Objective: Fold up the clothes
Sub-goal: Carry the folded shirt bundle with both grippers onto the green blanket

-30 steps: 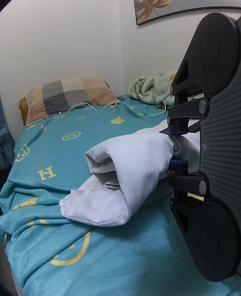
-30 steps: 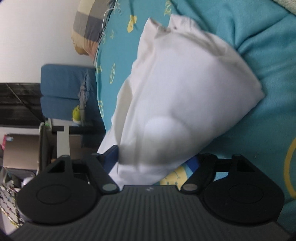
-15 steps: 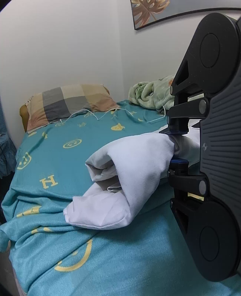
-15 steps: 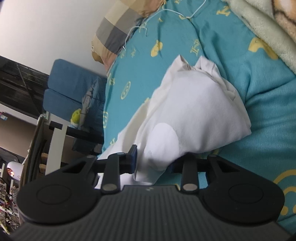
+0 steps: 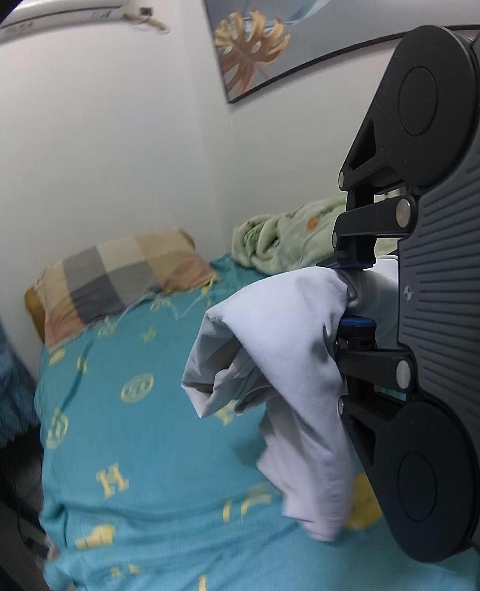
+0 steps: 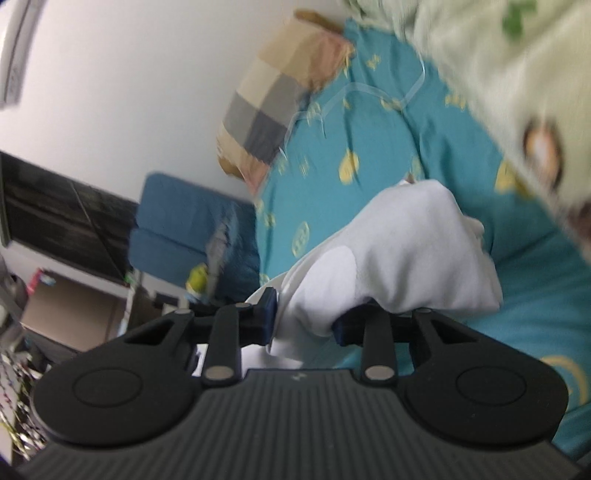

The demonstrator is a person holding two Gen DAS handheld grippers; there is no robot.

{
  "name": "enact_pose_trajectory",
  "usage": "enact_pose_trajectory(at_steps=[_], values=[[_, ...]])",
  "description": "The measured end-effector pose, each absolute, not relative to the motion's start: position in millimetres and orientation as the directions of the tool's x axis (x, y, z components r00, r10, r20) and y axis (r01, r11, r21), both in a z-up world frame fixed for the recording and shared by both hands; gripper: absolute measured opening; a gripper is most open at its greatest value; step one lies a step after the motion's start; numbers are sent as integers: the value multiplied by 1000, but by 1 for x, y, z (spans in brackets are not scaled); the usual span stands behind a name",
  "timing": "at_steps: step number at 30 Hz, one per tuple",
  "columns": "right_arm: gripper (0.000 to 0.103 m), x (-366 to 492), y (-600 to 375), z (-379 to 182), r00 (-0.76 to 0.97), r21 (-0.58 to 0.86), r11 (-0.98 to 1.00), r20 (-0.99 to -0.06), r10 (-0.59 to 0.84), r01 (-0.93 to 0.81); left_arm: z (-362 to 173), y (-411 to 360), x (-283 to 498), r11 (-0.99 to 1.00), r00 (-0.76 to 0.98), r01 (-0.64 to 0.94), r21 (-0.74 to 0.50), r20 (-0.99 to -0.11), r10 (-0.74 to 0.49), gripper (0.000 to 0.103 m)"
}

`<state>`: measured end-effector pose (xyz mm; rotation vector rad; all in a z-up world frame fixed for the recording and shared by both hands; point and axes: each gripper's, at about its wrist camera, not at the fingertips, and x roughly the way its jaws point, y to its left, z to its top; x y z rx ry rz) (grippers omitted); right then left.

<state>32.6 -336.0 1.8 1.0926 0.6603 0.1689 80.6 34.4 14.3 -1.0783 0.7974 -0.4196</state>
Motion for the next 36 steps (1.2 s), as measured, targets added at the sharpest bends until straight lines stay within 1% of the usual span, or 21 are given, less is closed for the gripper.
enact_pose_trajectory(at_steps=[4, 8, 12, 15, 17, 18, 20, 24, 25, 28, 29, 31, 33, 34, 35, 36], values=[[34, 31, -394, 46, 838, 863, 474, -384, 388, 176, 65, -34, 105, 459, 621, 39, -887, -338, -707, 24], [34, 31, -465, 103, 889, 828, 537, -359, 283, 163, 109, -123, 136, 464, 571, 164, -871, -300, -764, 24], [34, 27, -537, 153, 933, 764, 623, -326, 150, 167, 139, -220, 159, 394, 486, 259, -882, -234, -842, 24], [34, 19, -584, 175, 950, 718, 672, -306, 67, 184, 131, -288, 167, 335, 421, 327, -884, -181, -889, 24], [34, 9, -601, 173, 946, 675, 704, -323, 16, 218, 125, -333, 173, 292, 375, 369, -882, -146, -916, 24], [34, 3, -610, 172, 944, 653, 719, -330, -9, 236, 115, -349, 170, 283, 353, 383, -879, -144, -925, 24], [34, -7, -626, 169, 936, 610, 744, -346, -59, 272, 81, -368, 165, 300, 306, 391, -870, -184, -934, 24], [34, -26, -637, 106, 857, 595, 694, -511, -63, 406, 1, -379, 147, 366, 200, 378, -850, -311, -929, 24], [34, -31, -638, 88, 834, 591, 679, -549, -57, 436, -10, -379, 143, 386, 189, 386, -838, -338, -922, 24], [33, -38, -634, 52, 787, 577, 659, -615, -38, 483, -37, -378, 132, 445, 166, 418, -792, -415, -894, 24], [32, -37, -632, 52, 786, 573, 660, -617, -44, 486, -46, -378, 128, 464, 159, 429, -775, -441, -883, 24], [35, -36, -631, 56, 783, 560, 664, -619, -62, 495, -46, -379, 126, 473, 161, 442, -762, -451, -878, 26], [36, -37, -628, 62, 773, 548, 666, -631, -68, 506, -38, -379, 122, 495, 171, 468, -732, -474, -864, 34], [36, -40, -625, 66, 769, 540, 671, -636, -70, 508, -32, -378, 119, 512, 181, 490, -705, -493, -851, 45], [36, -52, -621, 74, 769, 528, 682, -634, -79, 506, -26, -376, 116, 528, 191, 512, -677, -510, -839, 53], [36, -64, -616, 81, 769, 516, 693, -633, -89, 504, -21, -374, 108, 542, 203, 537, -646, -524, -827, 56]])
